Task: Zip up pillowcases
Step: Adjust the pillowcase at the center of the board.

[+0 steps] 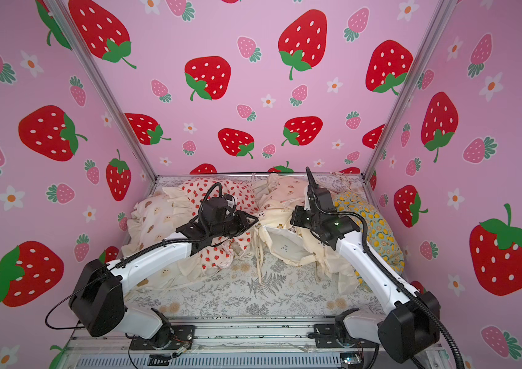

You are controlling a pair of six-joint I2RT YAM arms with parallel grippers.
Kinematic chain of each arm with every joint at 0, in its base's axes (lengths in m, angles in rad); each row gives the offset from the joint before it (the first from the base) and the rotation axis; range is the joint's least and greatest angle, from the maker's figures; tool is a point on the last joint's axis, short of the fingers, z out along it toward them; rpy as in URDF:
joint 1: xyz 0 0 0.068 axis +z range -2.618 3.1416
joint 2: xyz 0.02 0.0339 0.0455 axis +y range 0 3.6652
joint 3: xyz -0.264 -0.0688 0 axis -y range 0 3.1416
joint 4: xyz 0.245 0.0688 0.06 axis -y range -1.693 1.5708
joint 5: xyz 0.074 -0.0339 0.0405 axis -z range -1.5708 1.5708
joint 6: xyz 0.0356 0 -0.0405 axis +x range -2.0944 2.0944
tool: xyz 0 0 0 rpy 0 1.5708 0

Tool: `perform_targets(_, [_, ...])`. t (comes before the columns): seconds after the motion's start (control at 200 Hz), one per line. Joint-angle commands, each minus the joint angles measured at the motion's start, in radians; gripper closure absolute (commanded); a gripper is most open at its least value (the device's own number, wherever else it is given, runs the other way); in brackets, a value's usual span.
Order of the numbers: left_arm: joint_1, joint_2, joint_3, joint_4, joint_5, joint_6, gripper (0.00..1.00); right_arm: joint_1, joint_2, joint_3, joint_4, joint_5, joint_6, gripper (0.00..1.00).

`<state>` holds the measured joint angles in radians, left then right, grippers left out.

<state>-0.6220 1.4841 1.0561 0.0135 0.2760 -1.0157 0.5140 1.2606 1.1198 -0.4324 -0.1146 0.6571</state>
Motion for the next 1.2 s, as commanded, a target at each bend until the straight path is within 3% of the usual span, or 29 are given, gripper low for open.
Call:
perform_targets(0.0, [-0.001, -0.008, 0.057, -0.017, -0.020, 0.015, 0.80, 0.000, -0.045, -0.008, 0.005, -0.017, -0.003, 0.98])
perform_targets(0.29, [0.001, -0.047, 0.070, -0.015, -0.011, -0.033, 1.00, 0.031, -0.092, 0.022, -0.081, 0.006, -0.022, 0.66])
perform_targets(0.415, [0.000, -0.064, 0.068, -0.003, -0.001, -0.076, 1.00, 0.070, -0.122, 0.060, -0.141, 0.032, -0.009, 0.55])
perform_targets(0.75, [-0.001, -0.083, 0.070, 0.017, 0.016, -0.135, 1.00, 0.267, -0.164, 0.131, -0.320, 0.132, 0.080, 0.36])
perform_targets(0.93, [0.001, -0.105, 0.061, 0.025, 0.017, -0.158, 1.00, 0.379, -0.147, 0.058, -0.202, 0.115, 0.184, 0.38])
perform_targets(1.04, [0.001, -0.125, 0.050, 0.028, 0.025, -0.165, 1.00, 0.382, -0.135, -0.018, -0.065, 0.078, 0.234, 0.47])
perform_targets(1.191, [0.005, -0.157, 0.041, 0.019, 0.031, -0.163, 1.00, 0.382, -0.098, -0.037, 0.033, 0.035, 0.264, 0.47])
